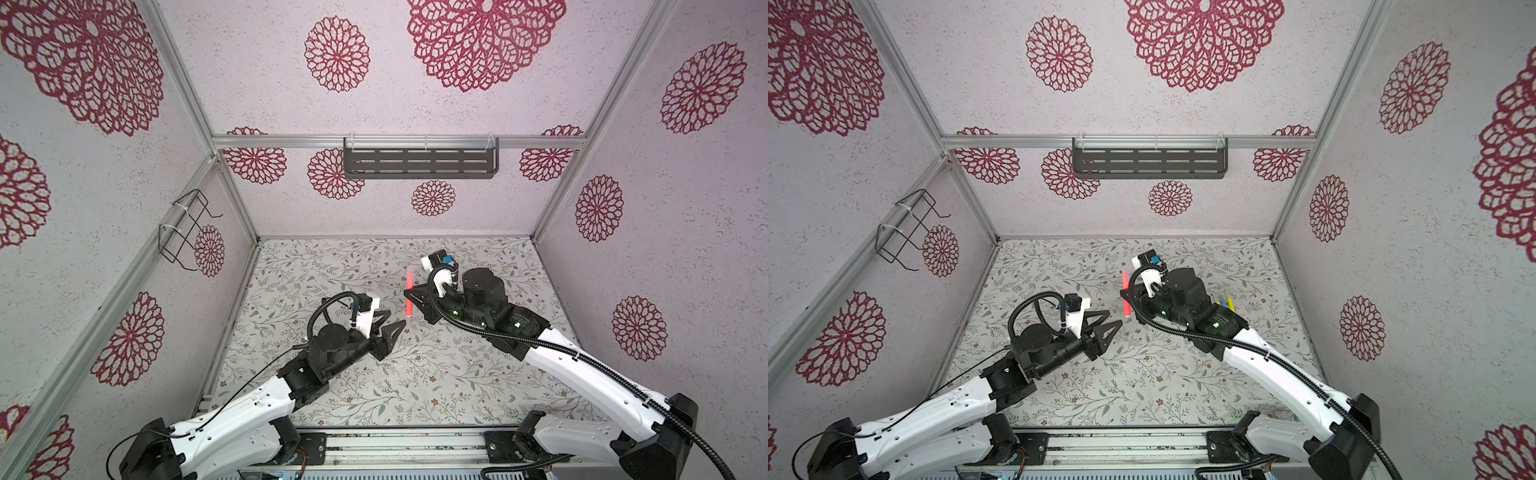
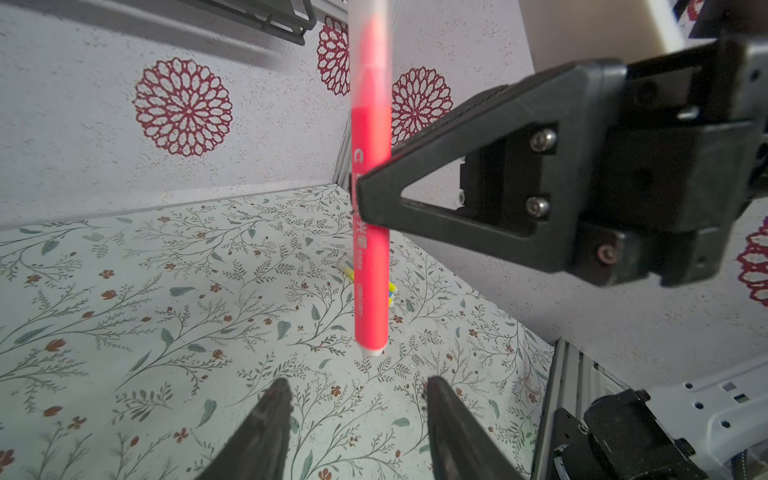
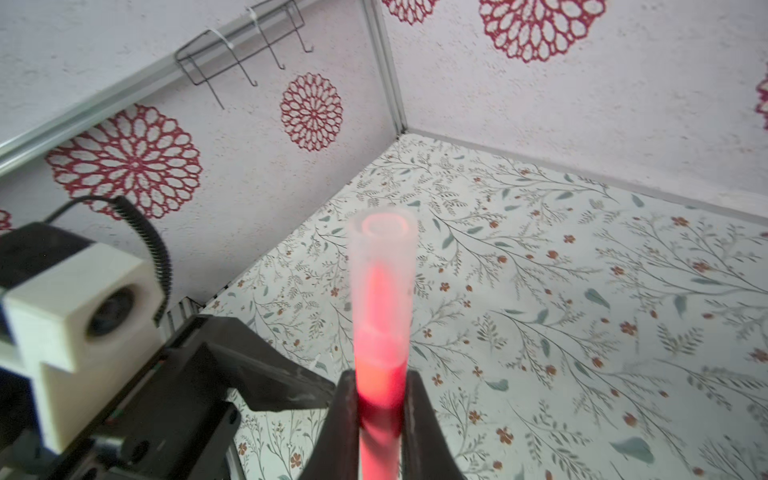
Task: Insert the pens into the pen caps
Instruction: 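Open the left gripper to release the highlighter while the right gripper holds it, then carry the capped pink highlighter with the right gripper toward the other markers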
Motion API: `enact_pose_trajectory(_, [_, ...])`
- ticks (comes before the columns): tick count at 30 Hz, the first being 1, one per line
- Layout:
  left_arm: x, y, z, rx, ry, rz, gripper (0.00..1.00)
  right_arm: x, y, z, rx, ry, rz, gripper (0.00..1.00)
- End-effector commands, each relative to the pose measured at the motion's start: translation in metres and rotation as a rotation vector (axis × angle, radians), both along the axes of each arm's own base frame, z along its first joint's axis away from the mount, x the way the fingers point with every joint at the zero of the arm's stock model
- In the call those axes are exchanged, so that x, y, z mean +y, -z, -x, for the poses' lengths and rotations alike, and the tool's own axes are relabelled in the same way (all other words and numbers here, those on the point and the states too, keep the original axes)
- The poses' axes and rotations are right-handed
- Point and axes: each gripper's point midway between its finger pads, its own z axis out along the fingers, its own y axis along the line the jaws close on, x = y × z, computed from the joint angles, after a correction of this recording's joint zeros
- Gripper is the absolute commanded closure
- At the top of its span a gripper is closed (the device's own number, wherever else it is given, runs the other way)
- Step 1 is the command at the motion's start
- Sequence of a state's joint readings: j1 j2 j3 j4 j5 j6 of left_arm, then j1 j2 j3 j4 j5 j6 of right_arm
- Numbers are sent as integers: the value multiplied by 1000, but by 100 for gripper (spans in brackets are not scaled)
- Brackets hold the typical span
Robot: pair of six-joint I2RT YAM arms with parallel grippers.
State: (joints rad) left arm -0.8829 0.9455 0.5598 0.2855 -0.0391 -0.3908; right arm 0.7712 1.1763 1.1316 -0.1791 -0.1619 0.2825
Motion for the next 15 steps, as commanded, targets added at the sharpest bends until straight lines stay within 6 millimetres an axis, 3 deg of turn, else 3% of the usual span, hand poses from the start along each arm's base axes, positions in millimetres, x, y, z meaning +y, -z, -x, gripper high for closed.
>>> enact_pose_trajectory(1, [4, -14, 1, -33, -19, 1, 45, -26, -12, -19, 12, 139, 19, 100])
enact_pose_trajectory(7, [7, -13, 2, -32, -30, -7, 45, -67, 11, -48, 133, 312, 93, 100])
enact_pose_trajectory(15, [10, -12, 1, -36, -42, -19, 45, -105, 40, -63, 193, 435, 225, 100])
